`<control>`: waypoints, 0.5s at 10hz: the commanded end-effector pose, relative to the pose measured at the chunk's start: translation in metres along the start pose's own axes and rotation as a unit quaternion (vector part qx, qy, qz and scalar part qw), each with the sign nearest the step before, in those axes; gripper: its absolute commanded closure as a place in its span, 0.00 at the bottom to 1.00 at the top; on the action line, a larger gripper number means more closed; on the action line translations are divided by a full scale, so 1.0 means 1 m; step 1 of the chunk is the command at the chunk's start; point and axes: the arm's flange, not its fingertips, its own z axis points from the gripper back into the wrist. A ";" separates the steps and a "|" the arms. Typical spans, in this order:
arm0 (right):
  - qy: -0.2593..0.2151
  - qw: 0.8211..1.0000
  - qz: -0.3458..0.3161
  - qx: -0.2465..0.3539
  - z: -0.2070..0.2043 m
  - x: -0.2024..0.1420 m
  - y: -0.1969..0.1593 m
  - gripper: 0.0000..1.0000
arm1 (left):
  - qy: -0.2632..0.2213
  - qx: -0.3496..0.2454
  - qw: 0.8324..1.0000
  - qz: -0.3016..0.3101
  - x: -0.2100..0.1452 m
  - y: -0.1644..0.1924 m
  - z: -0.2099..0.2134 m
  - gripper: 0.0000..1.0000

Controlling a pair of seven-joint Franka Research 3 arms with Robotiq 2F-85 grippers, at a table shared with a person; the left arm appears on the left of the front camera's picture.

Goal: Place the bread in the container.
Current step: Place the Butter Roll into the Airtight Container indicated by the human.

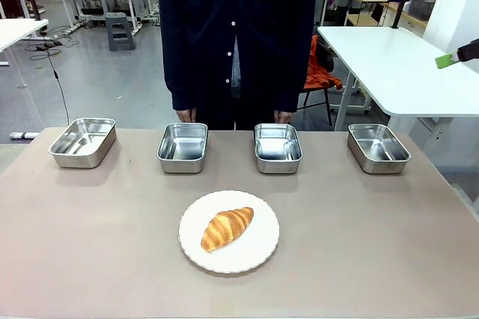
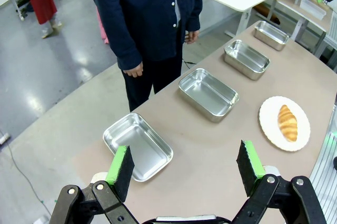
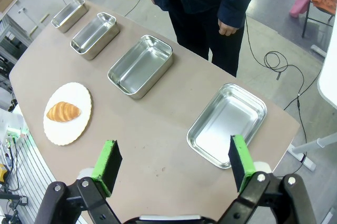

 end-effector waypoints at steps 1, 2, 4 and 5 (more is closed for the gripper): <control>-0.006 1.000 0.002 0.001 -0.001 0.001 0.000 0.00 | -0.005 -0.003 1.000 -0.001 -0.001 0.000 0.002 0.00; -0.006 1.000 0.002 0.001 -0.001 0.001 0.000 0.00 | -0.005 -0.003 1.000 -0.001 -0.001 0.000 0.002 0.00; -0.006 1.000 0.002 0.001 -0.001 0.001 0.000 0.00 | -0.005 -0.003 1.000 -0.001 -0.001 0.000 0.002 0.00; -0.006 1.000 0.002 0.001 -0.001 0.001 0.000 0.00 | -0.005 -0.003 1.000 -0.001 -0.001 0.000 0.002 0.00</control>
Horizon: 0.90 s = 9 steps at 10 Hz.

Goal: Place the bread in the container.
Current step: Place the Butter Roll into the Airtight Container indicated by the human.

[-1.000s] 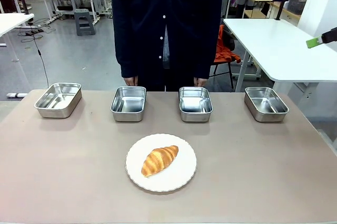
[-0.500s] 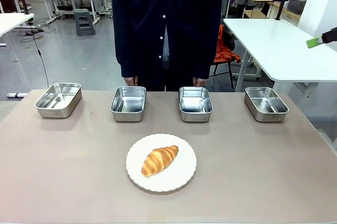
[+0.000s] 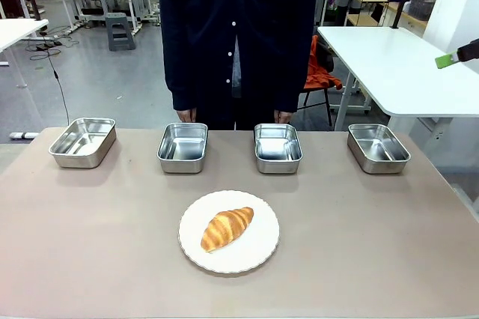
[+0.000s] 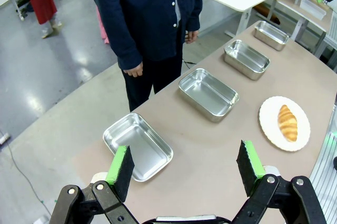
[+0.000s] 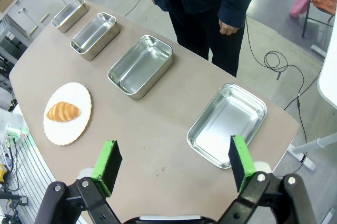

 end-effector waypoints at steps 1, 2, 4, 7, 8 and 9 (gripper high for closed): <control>-0.006 1.000 0.002 0.001 -0.001 0.001 0.000 0.00 | -0.005 -0.003 1.000 -0.001 -0.001 0.000 0.002 0.00; -0.006 1.000 0.002 0.001 -0.001 0.001 0.000 0.00 | -0.005 -0.003 1.000 -0.001 -0.001 0.000 0.002 0.00; -0.006 1.000 0.002 0.001 -0.001 0.001 0.000 0.00 | -0.005 -0.003 1.000 -0.001 -0.001 0.000 0.002 0.00; -0.006 1.000 0.002 0.001 -0.001 0.001 0.000 0.00 | -0.005 -0.003 1.000 -0.001 -0.001 0.000 0.002 0.00; -0.006 1.000 0.002 0.001 -0.001 0.001 0.000 0.00 | -0.005 -0.003 1.000 -0.001 -0.001 0.000 0.002 0.00; -0.006 1.000 0.002 0.001 -0.001 0.001 0.000 0.00 | -0.005 -0.003 1.000 -0.001 -0.001 0.000 0.002 0.00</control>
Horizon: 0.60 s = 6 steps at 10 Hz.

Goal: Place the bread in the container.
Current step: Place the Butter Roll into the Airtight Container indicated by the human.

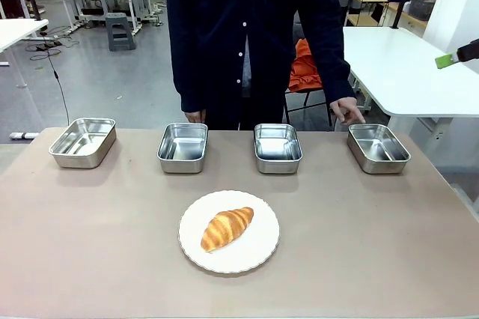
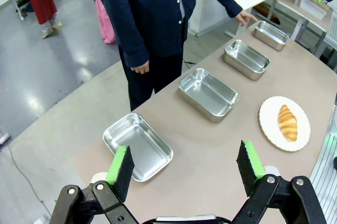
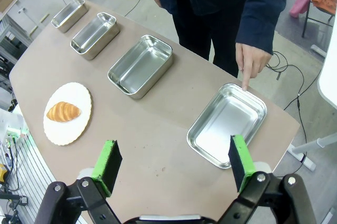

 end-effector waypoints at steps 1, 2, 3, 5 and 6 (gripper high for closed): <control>-0.006 1.000 0.002 0.001 -0.001 0.001 0.000 0.00 | -0.005 -0.003 1.000 -0.001 -0.001 0.000 0.002 0.00; -0.006 1.000 0.002 0.001 -0.001 0.001 0.000 0.00 | -0.005 -0.003 1.000 -0.001 -0.001 0.000 0.002 0.00; -0.006 1.000 0.002 0.001 -0.001 0.001 0.000 0.00 | -0.005 -0.003 1.000 -0.001 -0.001 0.000 0.002 0.00; -0.006 1.000 0.002 0.001 -0.001 0.001 0.000 0.00 | -0.005 -0.003 1.000 -0.001 -0.001 0.000 0.002 0.00; -0.006 1.000 0.002 0.001 -0.001 0.001 0.000 0.00 | -0.005 -0.003 1.000 -0.001 -0.001 0.000 0.002 0.00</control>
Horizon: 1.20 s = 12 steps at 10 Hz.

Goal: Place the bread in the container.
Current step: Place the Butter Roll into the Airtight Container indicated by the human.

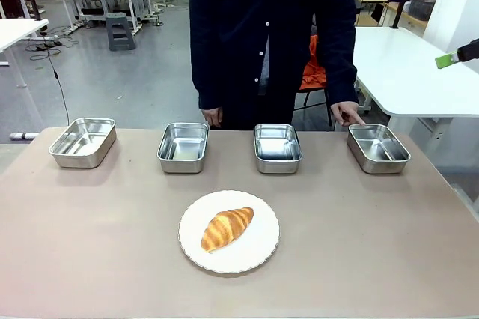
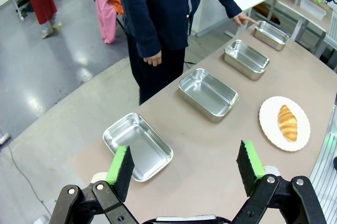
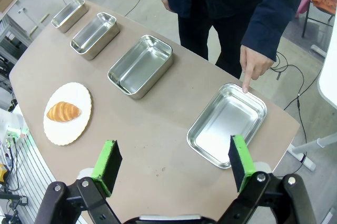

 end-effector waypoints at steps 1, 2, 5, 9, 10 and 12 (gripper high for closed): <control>-0.006 1.000 0.002 0.001 -0.001 0.001 0.000 0.00 | -0.005 -0.003 1.000 -0.001 -0.001 0.000 0.002 0.00; -0.006 1.000 0.002 0.001 -0.001 0.001 0.000 0.00 | -0.005 -0.003 1.000 -0.001 -0.001 0.000 0.002 0.00; -0.006 1.000 0.002 0.001 -0.001 0.001 0.000 0.00 | -0.005 -0.003 1.000 -0.001 -0.001 0.000 0.002 0.00; 0.023 0.998 0.058 0.002 -0.027 0.036 0.052 0.00 | -0.005 -0.003 1.000 -0.001 -0.001 0.000 0.002 0.00; 0.037 0.996 0.086 0.012 -0.042 0.051 0.080 0.00 | -0.005 -0.003 1.000 -0.001 -0.001 0.000 0.002 0.00; 0.082 0.983 0.156 0.048 -0.085 0.064 0.143 0.00 | -0.005 -0.003 1.000 -0.001 -0.001 0.000 0.002 0.00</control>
